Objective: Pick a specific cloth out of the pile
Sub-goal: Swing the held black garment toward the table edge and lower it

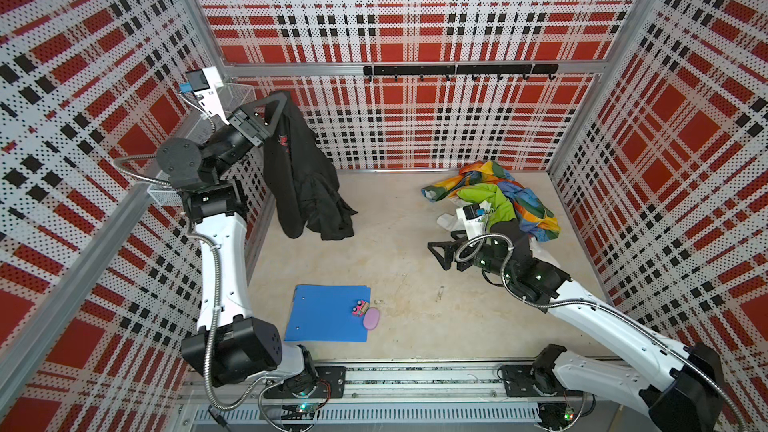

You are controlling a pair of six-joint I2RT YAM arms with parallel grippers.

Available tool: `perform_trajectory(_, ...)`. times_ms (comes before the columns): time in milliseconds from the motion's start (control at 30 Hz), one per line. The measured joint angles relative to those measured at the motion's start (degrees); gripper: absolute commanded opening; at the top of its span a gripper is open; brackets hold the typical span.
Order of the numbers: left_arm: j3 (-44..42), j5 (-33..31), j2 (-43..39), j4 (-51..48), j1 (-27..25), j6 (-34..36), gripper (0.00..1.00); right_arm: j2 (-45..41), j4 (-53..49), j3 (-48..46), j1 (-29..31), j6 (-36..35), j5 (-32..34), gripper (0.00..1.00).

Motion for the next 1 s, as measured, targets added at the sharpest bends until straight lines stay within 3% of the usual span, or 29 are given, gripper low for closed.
perform_trajectory(433,1.5,-0.8,2.5,-1.0,-1.8,2.6,0.00,3.1,3.6,2.7,5.7,1.3,4.2,1.00)
perform_trajectory(833,-19.4,-6.1,-1.5,-7.1,-3.7,16.3,0.00,3.3,3.3,2.7,5.8,1.6,6.7,1.00)
perform_trajectory(1000,-23.4,-8.1,-2.6,-10.9,-4.6,21.0,0.00,3.3,2.6,2.7,5.9,1.6,7.5,1.00)
